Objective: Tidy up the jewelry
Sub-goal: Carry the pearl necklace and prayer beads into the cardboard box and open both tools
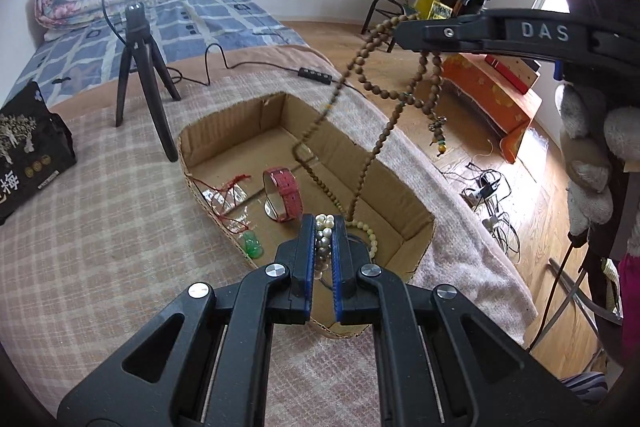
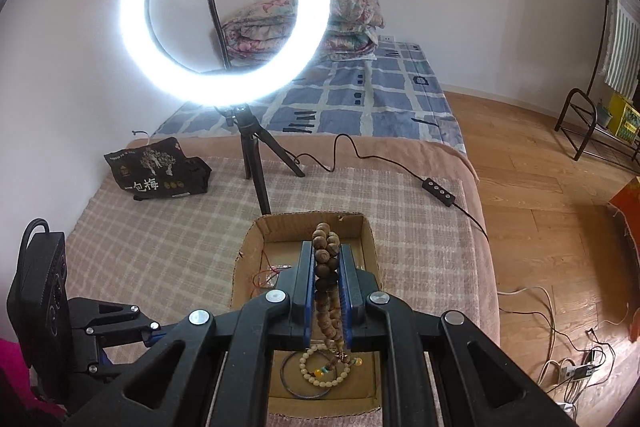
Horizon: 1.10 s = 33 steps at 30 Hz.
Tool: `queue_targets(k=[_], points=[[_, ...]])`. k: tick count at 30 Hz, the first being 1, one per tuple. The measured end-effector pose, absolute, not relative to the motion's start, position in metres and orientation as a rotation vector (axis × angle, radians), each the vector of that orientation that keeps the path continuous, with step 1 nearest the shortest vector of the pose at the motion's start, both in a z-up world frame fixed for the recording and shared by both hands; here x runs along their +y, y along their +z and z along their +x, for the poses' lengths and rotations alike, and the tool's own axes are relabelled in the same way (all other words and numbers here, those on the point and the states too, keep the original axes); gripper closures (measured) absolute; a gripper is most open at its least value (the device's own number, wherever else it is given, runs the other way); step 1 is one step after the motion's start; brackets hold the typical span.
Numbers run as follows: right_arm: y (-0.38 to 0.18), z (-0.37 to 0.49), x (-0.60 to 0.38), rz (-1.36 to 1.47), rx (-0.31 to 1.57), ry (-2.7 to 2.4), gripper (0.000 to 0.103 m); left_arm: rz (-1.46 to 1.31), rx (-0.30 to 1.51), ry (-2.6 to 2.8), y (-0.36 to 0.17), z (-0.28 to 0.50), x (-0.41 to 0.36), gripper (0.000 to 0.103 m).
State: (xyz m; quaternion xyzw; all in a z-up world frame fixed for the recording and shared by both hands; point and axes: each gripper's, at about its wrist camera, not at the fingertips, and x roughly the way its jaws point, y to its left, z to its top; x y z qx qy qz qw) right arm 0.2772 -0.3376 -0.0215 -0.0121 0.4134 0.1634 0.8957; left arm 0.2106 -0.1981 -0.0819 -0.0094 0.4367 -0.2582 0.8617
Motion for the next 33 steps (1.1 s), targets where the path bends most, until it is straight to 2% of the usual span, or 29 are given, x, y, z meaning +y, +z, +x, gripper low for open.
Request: queue_targets(k=[16, 18, 19, 21, 22, 23, 24, 26, 30, 33], points=[[-0.071, 0.298, -0.329, -0.013, 0.936, 0.339, 0.093, 0.0, 0.958, -0.557, -0.107, 0.216, -0.211, 0.098], [-0.071, 0.298, -0.328, -0.014, 0.935, 0.339, 0.077, 0.007, 0.951, -0.558, -0.106, 0.216, -0.211, 0.094], [-0.07, 0.297, -0.328, -0.015, 0.93, 0.336, 0.075, 0.009, 0.951, -0.556, -0.105, 0.215, -0.212, 0.077], [-0.069, 0.296, -0.328, -0.013, 0.927, 0.334, 0.065, 0.0, 0.948, -0.564, -0.104, 0.213, -0.211, 0.053], [-0.069, 0.295, -0.328, -0.009, 0.926, 0.33, 0.059, -0.002, 0.943, -0.563, -0.103, 0.212, -0.21, 0.051], [-0.068, 0.294, -0.328, -0.008, 0.922, 0.325, 0.045, 0.001, 0.941, -0.558, -0.103, 0.211, -0.21, 0.051], [-0.068, 0.294, -0.328, -0.007, 0.918, 0.323, 0.037, 0.004, 0.944, -0.558, -0.103, 0.211, -0.21, 0.051], [-0.067, 0.291, -0.329, -0.006, 0.912, 0.317, 0.034, 0.007, 0.948, -0.557, -0.103, 0.21, -0.209, 0.051], [-0.066, 0.287, -0.329, 0.01, 0.91, 0.31, 0.018, 0.003, 0.955, -0.551, -0.103, 0.207, -0.203, 0.051], [-0.066, 0.285, -0.329, 0.022, 0.912, 0.298, 0.015, 0.001, 0.952, -0.542, -0.101, 0.204, -0.198, 0.051]])
